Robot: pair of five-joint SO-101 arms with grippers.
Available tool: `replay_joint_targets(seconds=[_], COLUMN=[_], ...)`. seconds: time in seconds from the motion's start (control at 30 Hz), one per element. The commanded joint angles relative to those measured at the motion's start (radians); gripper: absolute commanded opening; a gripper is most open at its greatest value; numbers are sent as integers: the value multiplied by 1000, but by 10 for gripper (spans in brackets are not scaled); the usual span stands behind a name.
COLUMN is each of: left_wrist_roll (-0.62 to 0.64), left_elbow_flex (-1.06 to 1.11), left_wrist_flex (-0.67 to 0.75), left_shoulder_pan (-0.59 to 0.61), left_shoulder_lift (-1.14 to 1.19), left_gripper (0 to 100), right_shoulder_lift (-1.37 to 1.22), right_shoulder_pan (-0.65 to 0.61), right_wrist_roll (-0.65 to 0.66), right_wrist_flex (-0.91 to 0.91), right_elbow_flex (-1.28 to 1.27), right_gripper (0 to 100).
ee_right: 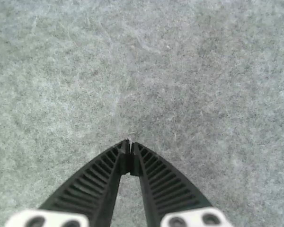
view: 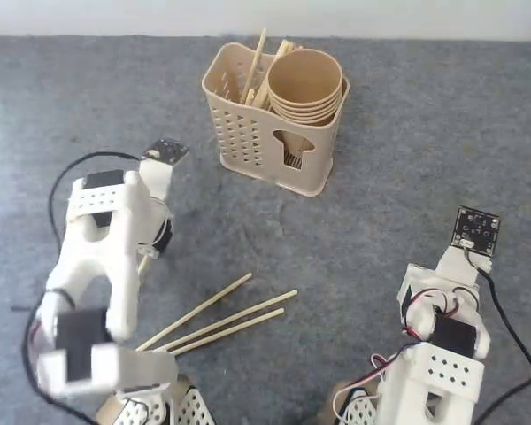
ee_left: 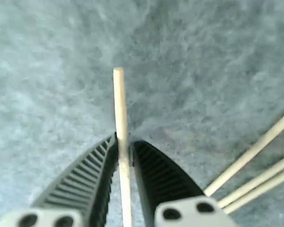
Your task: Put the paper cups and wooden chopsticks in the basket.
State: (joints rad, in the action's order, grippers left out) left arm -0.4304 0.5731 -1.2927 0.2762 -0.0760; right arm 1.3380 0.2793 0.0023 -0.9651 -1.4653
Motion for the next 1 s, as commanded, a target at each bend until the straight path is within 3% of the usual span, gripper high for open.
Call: replay_joint_targets(seconds=[0.0, 0.33, 0.47, 0.6, 0.77, 0.97], left_wrist_roll=[-2, 160, 160, 170, 356, 577], left_elbow_flex=[-25, -28, -39, -65, -107, -94], left_wrist_flex=[-54, 14, -44, -11, 189, 595], left_shoulder_pan=[-17, -170, -190, -189, -195, -238], left_shoulder_lift=[-247, -743, -792, -799, -801, -793], left_gripper=[13, 13, 13, 13, 13, 13], right_shoulder_lift=[19, 19, 19, 19, 19, 19], right_shoulder_pan=[7, 7, 7, 7, 5, 5], right_wrist_roll=[12, 12, 12, 12, 12, 12], right_wrist_flex=[10, 10, 10, 10, 10, 10], right_elbow_flex=[9, 9, 9, 9, 9, 9], right_gripper=[9, 9, 9, 9, 9, 9])
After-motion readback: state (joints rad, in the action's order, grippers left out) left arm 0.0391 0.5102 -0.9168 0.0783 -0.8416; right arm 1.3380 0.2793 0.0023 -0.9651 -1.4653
